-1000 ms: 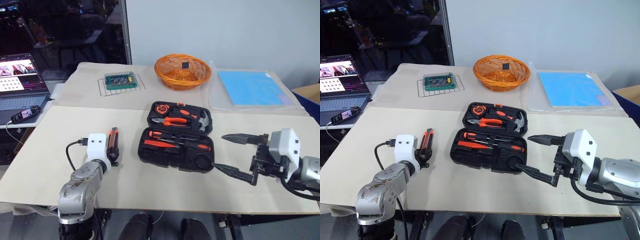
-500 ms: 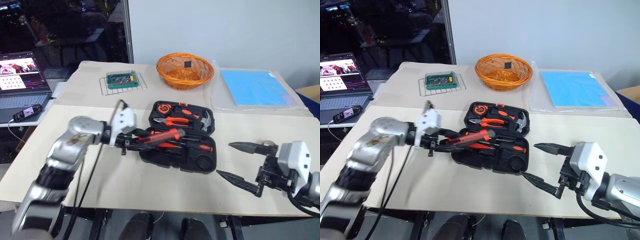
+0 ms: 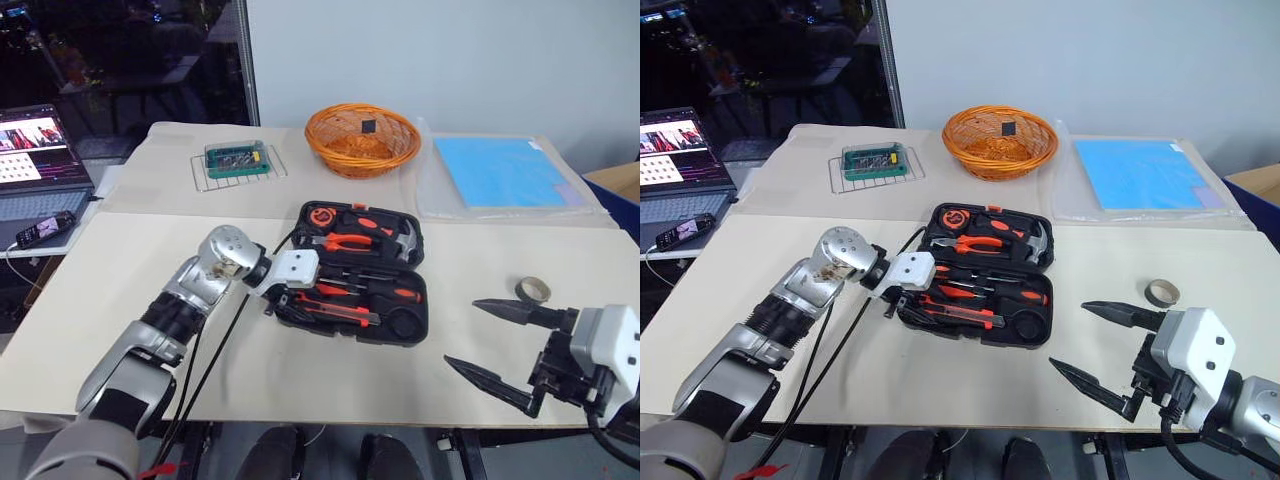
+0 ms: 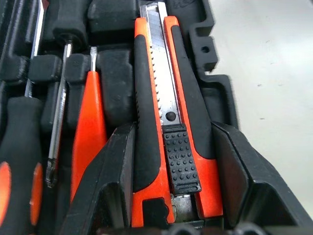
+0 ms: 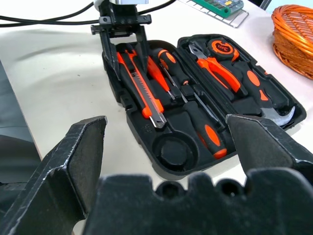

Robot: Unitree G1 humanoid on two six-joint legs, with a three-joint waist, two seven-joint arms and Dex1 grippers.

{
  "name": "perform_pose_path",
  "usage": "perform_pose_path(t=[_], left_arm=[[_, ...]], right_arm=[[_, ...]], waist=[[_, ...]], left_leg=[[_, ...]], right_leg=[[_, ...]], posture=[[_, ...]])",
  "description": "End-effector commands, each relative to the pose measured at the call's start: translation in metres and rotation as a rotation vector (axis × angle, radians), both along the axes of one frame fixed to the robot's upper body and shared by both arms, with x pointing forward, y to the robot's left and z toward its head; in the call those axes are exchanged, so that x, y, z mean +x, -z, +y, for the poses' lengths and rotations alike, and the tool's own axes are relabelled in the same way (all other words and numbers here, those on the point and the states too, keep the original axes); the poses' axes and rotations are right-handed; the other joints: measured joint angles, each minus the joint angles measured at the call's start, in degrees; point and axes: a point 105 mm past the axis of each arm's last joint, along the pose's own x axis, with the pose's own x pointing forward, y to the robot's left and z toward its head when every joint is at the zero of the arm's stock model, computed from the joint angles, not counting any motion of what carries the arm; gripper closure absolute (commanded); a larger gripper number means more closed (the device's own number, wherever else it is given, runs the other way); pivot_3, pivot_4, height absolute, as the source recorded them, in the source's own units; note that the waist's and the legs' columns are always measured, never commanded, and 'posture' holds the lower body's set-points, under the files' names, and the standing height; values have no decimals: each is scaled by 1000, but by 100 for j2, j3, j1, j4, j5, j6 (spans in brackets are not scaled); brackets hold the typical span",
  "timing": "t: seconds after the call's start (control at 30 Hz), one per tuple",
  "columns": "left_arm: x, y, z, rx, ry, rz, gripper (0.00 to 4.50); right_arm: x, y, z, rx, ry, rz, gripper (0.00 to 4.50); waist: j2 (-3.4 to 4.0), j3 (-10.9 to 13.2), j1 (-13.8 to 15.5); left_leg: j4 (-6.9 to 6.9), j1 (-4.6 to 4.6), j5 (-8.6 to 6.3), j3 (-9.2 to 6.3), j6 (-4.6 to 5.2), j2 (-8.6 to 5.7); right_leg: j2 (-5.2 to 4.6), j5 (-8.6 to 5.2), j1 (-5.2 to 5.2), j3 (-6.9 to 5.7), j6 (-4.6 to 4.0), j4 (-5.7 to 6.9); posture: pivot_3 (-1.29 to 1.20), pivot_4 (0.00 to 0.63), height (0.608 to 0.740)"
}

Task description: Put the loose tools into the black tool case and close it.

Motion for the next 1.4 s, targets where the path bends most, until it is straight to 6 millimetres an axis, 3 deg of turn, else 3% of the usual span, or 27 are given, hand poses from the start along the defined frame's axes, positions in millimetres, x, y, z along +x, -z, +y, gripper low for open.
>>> perform_pose_path(t=[0.03, 0.13, 0.17, 0.23, 0.33, 0.4, 0.47, 0.57, 0.7, 0.83, 0.93, 1.07, 1.2, 1.33, 1.4], left_arm=[[-2, 4, -1, 44, 22, -13, 2692], [-9, 6, 4, 52, 39, 15, 2692], [-9, 5, 4, 38, 26, 23, 1693], [-8, -1, 4, 1, 2, 33, 1302], [-9, -27, 1, -147, -43, 77, 179], [-7, -51, 10, -272, -121, 159, 79], [-9, -63, 16, -352, -153, 204, 480], [-13, -59, 13, -406, -205, 225, 1559], [-13, -30, 3, -396, -329, 224, 2941], [-13, 16, -1, -210, -413, 215, 4469], [-13, 44, 9, -67, -477, 209, 4469], [-20, 55, 14, -8, -473, 216, 4469], [-20, 52, 2, -77, -516, 297, 4469], [-16, 51, -12, -127, -633, 483, 4469], [-13, 54, -17, -123, -645, 483, 4469]], right_arm=[[-4, -10, -1, -14, -2, -40, 0], [-4, -11, -8, -26, 3, -32, 0], [-4, -12, -10, -29, 4, -30, 0], [-3, -12, -12, -31, 4, -28, 0], [-3, -13, -17, -35, 5, -24, 0], [-1, -13, -19, -34, 6, -25, 0], [1, -14, -19, -28, 5, -29, 0], [4, -14, -16, -17, -2, -30, 0], [7, -14, -14, -9, -9, -27, 0], [6, -13, -12, -16, -24, -6, 0], [4, -13, -11, -22, -30, 11, 0], [0, -7, -15, -33, -7, 68, 0], [-2, -3, -20, 5, 54, 98, 0], [-1, -7, -25, 92, 135, 73, 0], [3, -9, -26, 112, 182, 43, 0]], waist=[[0, 0, 5], [0, 0, -1], [0, 0, -3], [0, 0, -38], [0, 0, -45], [-1, 2, -38], [-2, 6, -53], [2, 4, -49], [5, 2, -18], [-2, 6, 15], [9, -3, 29], [18, -14, 8], [49, -49, -41], [63, -58, -41], [71, -63, -12]], left_leg=[[3, 1, 0, -1, 1, 0], [11, 2, -1, -3, 2, 0], [13, 2, -1, -3, 2, 0], [13, 3, -2, -3, 2, 1], [13, 1, 0, -3, 6, 1], [12, -3, 1, -4, 8, 2], [16, -6, 3, -5, 11, 3], [18, 4, 0, -7, 6, 4], [17, 14, -6, -7, -2, 1], [21, 10, -7, -7, -5, 0], [22, 23, -9, -7, -8, 0], [18, 51, -12, -11, -11, 7], [-10, 72, -15, -25, -15, 17], [-25, 77, -15, -35, -15, 17], [-26, 78, -15, -35, -15, 17]], right_leg=[[0, 1, -1, -2, 1, 0], [1, 4, 0, -4, 8, 0], [1, 4, 0, -4, 8, 0], [2, 4, 0, -3, 8, 0], [3, 5, 3, -1, 9, 5], [3, 5, -1, -2, 8, 9], [5, 5, -3, -2, 9, 11], [4, 4, -4, -3, 10, 9], [0, 4, 7, -1, 11, 5], [0, 8, 5, -1, 12, 7], [-3, 1, 23, 0, 2, 2], [-14, -12, 63, 3, -12, -6], [-29, -17, 97, 27, -12, -40], [-24, -16, 97, 23, -11, -53], [-24, -16, 99, 15, -11, -54]], posture=[[0, 150, 740], [0, 150, 740], [0, 150, 740], [0, 150, 740], [0, 150, 740], [0, 150, 740], [0, 150, 740], [0, 150, 740], [0, 150, 740], [0, 150, 740], [0, 150, 740], [0, 150, 740], [0, 150, 740], [0, 150, 740], [0, 150, 740]])
